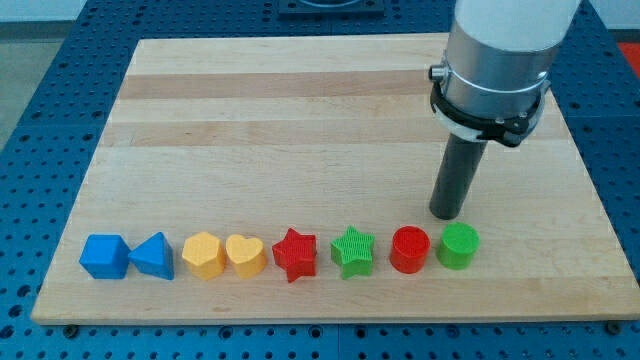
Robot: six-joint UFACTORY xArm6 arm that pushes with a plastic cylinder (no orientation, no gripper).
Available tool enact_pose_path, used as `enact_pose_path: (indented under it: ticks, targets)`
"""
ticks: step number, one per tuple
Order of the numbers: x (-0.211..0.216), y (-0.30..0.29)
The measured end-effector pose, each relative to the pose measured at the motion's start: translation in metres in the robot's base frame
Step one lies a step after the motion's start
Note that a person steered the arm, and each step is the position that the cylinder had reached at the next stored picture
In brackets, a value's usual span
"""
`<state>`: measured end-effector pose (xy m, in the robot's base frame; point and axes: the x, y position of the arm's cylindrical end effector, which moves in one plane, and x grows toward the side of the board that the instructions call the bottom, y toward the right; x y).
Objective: Push the red circle to the top left
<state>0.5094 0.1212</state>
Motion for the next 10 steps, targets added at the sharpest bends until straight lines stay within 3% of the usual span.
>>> enact_pose_path:
  ticks: [2, 4, 6, 7, 10]
  targets:
    - [-0.003, 0.005]
    - [0.001, 0.083]
    - [0.074, 0.086]
    - [0.109, 0.058]
    - [0.109, -0.026]
